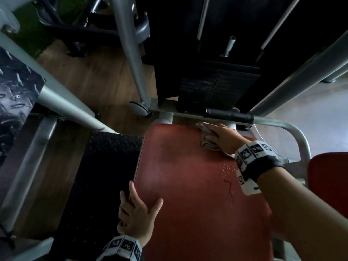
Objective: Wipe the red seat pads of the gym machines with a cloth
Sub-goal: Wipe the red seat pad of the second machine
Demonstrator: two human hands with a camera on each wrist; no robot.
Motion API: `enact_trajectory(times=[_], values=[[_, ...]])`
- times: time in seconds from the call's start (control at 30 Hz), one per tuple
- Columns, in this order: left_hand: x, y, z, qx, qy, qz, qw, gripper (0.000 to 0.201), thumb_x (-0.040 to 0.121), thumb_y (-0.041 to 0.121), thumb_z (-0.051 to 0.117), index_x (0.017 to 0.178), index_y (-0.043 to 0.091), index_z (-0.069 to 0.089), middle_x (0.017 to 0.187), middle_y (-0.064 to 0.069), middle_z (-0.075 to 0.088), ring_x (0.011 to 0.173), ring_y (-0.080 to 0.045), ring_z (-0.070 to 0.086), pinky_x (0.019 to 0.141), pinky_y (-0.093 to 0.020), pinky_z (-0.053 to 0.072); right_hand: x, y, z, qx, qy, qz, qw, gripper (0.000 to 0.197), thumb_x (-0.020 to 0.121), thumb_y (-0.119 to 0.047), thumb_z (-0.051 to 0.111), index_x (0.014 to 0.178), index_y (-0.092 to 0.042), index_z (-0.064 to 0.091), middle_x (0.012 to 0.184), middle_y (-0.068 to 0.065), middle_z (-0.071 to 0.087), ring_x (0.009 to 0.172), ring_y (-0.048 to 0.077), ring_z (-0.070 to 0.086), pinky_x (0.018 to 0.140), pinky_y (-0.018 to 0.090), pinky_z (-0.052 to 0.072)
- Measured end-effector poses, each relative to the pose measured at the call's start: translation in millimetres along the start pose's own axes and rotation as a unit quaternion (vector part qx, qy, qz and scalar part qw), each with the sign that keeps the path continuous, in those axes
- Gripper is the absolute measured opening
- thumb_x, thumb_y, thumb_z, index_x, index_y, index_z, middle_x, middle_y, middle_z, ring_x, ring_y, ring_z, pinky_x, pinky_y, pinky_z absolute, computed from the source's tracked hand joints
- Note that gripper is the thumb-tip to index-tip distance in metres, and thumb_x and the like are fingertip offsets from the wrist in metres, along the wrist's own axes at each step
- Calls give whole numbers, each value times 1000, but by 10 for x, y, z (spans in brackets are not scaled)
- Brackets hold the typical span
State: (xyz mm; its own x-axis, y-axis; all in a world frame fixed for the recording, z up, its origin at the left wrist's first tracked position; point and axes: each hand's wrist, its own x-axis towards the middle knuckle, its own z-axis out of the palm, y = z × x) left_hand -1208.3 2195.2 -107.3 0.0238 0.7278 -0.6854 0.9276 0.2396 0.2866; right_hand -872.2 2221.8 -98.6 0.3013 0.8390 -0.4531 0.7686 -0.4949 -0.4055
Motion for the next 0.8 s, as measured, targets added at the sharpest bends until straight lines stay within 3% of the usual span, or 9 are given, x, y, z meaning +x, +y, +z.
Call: enact_trajectory(times=[0.1, 0.2, 0.3, 0.5, 0.6, 0.7, 0.8], values=[[13, -7, 2, 6, 2, 2, 1000, 103, 73, 79, 40, 140, 42, -30, 157, -4, -16, 144, -31, 9, 110, -54, 26, 23, 86, -13, -3, -21, 2, 1000, 47, 92, -45, 51, 138, -40, 44, 135, -1, 53, 123, 26, 51, 101, 48, 41], [20, -4, 4, 2, 6, 1, 1000, 104, 72, 79, 42, 140, 44, -28, 158, -3, -15, 144, -33, 10, 109, -56, 25, 117, -226, 43, -23, -32, -22, 999, 52, 95, -46, 44, 144, -47, 29, 147, -5, 41, 132, 26, 41, 108, 49, 31], [27, -4, -1, 0, -1, -2, 1000, 104, 74, 77, 44, 141, 43, -27, 158, -3, -16, 144, -35, 8, 110, -58, 23, 118, -426, 75, -43, -28, -42, 998, 55, 99, -40, 43, 148, -46, 20, 151, -8, 34, 134, 26, 36, 107, 46, 26], [39, -41, 24, -5, 8, 3, 1000, 104, 71, 79, 43, 141, 45, -26, 158, -4, -13, 143, -37, 9, 109, -58, 22, 23, -45, 54, -41, -14, 19, 999, 54, 97, -44, 45, 148, -40, 26, 150, -4, 36, 135, 28, 37, 107, 47, 28], [43, -42, 34, -10, 16, 2, 1000, 106, 63, 83, 37, 142, 45, -22, 158, -4, -11, 143, -36, 11, 108, -57, 23, -26, -123, 107, -48, 3, -5, 999, 55, 98, -43, 43, 149, -40, 21, 150, -4, 35, 134, 30, 36, 109, 48, 25], [45, -35, 40, -16, 27, -5, 999, 108, 59, 84, 37, 144, 45, -19, 158, -4, -8, 142, -35, 14, 108, -58, 24, -144, 123, 3, -46, -5, -8, 999, 55, 98, -46, 42, 148, -42, 21, 149, -4, 36, 132, 30, 39, 107, 49, 30], [46, -15, 56, -19, 40, -8, 999, 105, 67, 77, 48, 144, 44, -15, 158, -5, -5, 141, -36, 15, 108, -58, 25, -248, 620, -128, -47, -12, 56, 997, 52, 98, -46, 42, 145, -25, 37, 145, 7, 42, 130, 34, 43, 106, 47, 35]])
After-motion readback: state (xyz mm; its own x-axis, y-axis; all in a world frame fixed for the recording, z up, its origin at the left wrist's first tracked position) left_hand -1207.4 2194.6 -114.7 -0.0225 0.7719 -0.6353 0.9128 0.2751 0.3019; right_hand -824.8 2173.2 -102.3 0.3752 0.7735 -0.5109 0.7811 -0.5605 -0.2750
